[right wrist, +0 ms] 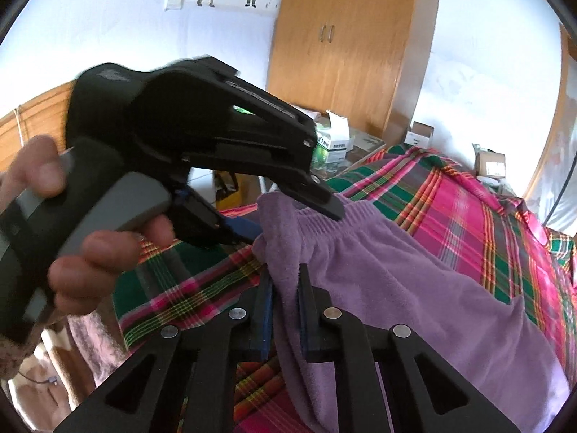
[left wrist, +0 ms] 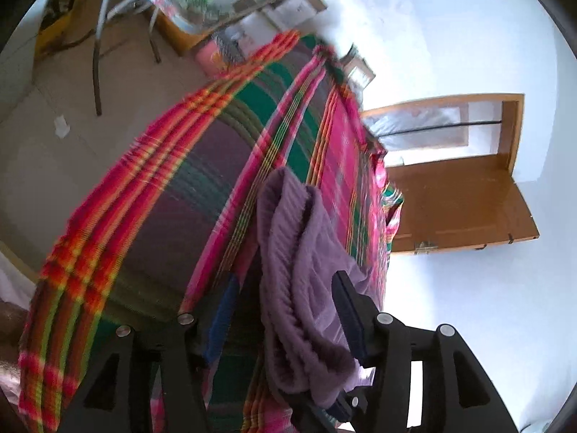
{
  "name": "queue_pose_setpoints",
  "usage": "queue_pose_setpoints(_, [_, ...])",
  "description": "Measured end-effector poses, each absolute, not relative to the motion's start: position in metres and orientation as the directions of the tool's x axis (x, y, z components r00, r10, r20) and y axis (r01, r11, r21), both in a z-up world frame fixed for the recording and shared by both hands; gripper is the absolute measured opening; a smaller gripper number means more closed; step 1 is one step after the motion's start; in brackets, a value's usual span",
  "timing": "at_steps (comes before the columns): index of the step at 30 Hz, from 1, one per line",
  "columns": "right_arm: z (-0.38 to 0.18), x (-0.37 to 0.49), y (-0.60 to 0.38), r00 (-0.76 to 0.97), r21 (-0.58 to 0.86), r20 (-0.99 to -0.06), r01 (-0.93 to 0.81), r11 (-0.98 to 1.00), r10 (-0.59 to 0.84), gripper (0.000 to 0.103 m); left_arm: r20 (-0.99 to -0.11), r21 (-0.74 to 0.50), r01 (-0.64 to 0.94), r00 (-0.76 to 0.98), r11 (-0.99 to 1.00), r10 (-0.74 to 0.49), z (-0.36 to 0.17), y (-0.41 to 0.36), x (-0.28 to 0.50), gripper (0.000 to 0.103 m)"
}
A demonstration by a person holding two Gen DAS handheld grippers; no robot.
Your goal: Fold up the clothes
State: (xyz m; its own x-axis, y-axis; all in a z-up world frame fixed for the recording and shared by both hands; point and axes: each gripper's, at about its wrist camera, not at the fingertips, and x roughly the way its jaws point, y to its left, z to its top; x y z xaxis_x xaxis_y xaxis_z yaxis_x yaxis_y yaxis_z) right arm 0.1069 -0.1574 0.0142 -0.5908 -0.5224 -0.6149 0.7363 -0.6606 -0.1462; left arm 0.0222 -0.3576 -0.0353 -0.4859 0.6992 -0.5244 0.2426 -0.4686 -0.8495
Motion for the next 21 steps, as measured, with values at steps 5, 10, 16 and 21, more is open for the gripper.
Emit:
queue_pose_setpoints(5, [0.020,0.107,-0.148,-0.598,-0.126,-0.597,0.729,-0.673,-0.535,0.011,-0.537,-0.843,0.259,-0.468,-0.472,0.702,-0.036,-0.355,0.009,0.053])
queue_pose_setpoints(10, [0.019,0.099,-0.147,-0.576,-0.082,-0.610,0.729,-0.680,-0.544,0.011,-0.539,-0.842,0.274,-0.473,-0.465,0.696,-0.038,-0.355,0.004,0.052])
queue_pose_setpoints(16, [0.013,0.078,-0.147,-0.556,-0.054,-0.619,0.735,-0.676,-0.555,0.011,-0.542,-0.840,0.271,-0.467,-0.470,0.699,-0.040,-0.353,0.002,0.052])
queue_pose_setpoints(21, [0.008,0.075,-0.150,-0.551,-0.053,-0.631,0.733,-0.678,-0.546,0.011,-0.558,-0.828,0.246,-0.452,-0.504,0.696,-0.038,-0.348,-0.006,0.051])
